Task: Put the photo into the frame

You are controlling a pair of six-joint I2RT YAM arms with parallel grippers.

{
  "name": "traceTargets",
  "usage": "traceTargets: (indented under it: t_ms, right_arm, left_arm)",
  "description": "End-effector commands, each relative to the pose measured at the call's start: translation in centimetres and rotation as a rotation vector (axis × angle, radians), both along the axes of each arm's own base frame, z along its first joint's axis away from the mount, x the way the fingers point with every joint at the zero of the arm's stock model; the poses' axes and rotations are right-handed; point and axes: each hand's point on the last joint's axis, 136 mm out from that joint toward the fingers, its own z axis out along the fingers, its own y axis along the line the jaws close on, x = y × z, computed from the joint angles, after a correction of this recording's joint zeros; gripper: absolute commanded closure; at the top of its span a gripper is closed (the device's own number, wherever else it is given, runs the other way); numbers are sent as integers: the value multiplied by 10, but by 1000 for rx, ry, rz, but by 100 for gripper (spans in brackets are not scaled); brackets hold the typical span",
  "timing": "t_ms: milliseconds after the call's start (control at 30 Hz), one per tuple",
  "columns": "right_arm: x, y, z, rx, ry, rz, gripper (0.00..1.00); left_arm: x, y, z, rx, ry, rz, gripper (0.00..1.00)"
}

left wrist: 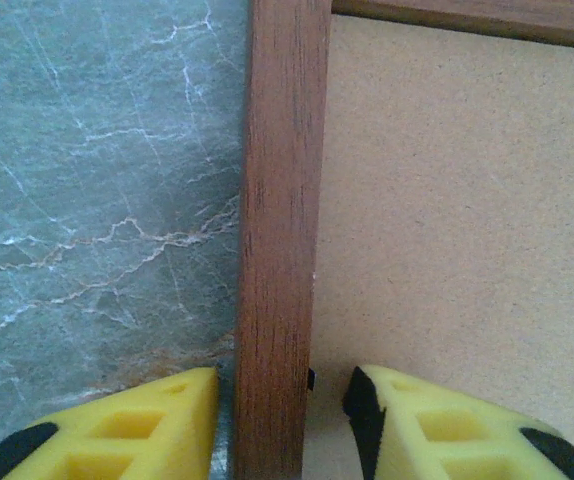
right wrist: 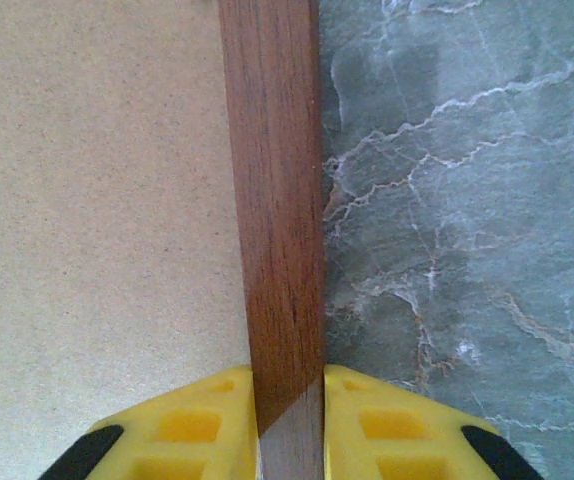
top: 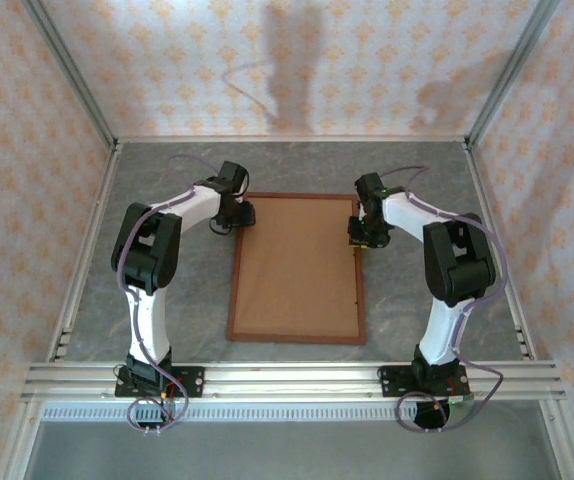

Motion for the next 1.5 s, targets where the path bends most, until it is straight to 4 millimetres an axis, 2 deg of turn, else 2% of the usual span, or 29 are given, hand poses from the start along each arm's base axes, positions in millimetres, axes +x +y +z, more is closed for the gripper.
traceTargets:
  t_ms: [0, 133, 267, 467, 667, 1067, 1467]
  right_arm:
    - [0, 4, -10, -20, 10, 23, 80]
    - [0, 4, -11, -21, 13, 25, 80]
    - [1, 4, -11, -21, 13, 25, 80]
    - [0, 4, -14, -22, 21, 27, 80]
    - [0, 3, -14, -24, 21, 30, 80]
    - [0, 3, -15, -26, 24, 30, 80]
    - [0, 5, -16, -15, 30, 28, 80]
  left_arm:
    - [-9, -17, 15, -57, 3, -29, 55]
    - [-2, -7, 27, -87, -34, 14, 53]
    - [6, 9, 26, -117, -41, 65, 53]
    - [16, 17, 20, -136, -36, 92, 62]
    - [18, 15, 8, -132, -8, 84, 70]
    - [1, 6, -10, -119, 44, 49, 71]
    - [-15, -13, -29, -83, 83, -1, 71]
